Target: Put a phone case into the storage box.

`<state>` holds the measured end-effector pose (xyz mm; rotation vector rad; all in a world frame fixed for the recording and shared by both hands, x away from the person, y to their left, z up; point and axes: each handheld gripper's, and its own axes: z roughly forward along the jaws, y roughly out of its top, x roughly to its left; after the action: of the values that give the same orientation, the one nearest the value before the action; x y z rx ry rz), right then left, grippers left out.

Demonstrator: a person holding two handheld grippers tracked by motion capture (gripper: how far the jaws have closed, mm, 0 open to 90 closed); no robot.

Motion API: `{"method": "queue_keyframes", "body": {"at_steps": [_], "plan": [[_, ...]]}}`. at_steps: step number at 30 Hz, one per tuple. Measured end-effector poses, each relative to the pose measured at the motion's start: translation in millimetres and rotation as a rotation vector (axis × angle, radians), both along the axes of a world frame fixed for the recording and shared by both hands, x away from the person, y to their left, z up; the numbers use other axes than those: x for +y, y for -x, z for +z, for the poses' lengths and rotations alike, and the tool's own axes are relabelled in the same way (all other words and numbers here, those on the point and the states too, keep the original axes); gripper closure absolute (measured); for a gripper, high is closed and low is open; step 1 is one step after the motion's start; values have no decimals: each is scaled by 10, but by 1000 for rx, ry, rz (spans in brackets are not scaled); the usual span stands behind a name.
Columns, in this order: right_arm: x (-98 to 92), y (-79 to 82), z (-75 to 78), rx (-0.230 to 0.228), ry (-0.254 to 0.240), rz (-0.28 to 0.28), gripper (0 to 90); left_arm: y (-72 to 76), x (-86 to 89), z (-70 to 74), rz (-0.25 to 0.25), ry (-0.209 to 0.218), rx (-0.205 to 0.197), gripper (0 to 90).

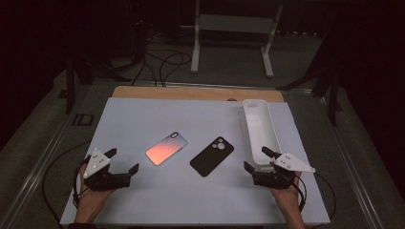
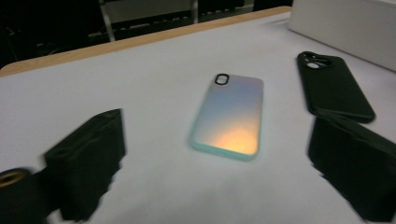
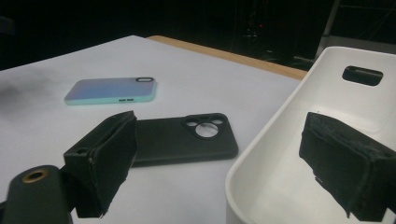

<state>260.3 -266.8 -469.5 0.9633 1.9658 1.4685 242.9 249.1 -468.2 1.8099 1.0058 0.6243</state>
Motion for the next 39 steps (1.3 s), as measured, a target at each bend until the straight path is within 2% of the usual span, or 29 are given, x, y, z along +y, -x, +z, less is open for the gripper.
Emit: {"method": "queue_keyframes", "body": {"at_steps": [3, 6, 7, 13, 16, 18, 22, 27, 30, 31, 32, 39], "plan": [[-9, 7, 10, -7, -12, 0, 110, 40, -8, -5, 9, 2, -23, 1], [-28, 12, 13, -20, -23, 0, 105, 37, -3, -13, 12, 15, -27, 2], [-29, 12, 11, -17, -25, -1, 105, 33, -3, -20, 9, 24, -21, 2], [-30, 14, -9, -15, -19, -3, 104, 30, -26, -26, 6, 15, -11, 1], [-24, 13, -13, -14, -12, -6, 104, -2, -32, -37, 6, 18, 25, 1], [-24, 6, -23, -7, -6, -10, 105, -42, -52, -51, 1, -6, 61, 1], [-24, -9, -34, 3, 3, -23, 105, -86, -83, -31, -3, -14, 86, 1], [-26, -17, -36, 7, -1, -28, 105, -188, -154, 0, -9, -53, 115, 1], [-26, -22, -43, 8, -3, -26, 105, -272, -197, 4, -11, -84, 141, 1], [-17, -17, -45, 11, 1, -26, 105, -333, -223, 16, -16, -112, 155, 1], [-17, -17, -45, 11, 1, -26, 105, -333, -223, 16, -16, -112, 155, 1], [-21, -17, -45, 9, 1, -29, 105, -578, -322, 52, -36, -173, 205, 1]]}}
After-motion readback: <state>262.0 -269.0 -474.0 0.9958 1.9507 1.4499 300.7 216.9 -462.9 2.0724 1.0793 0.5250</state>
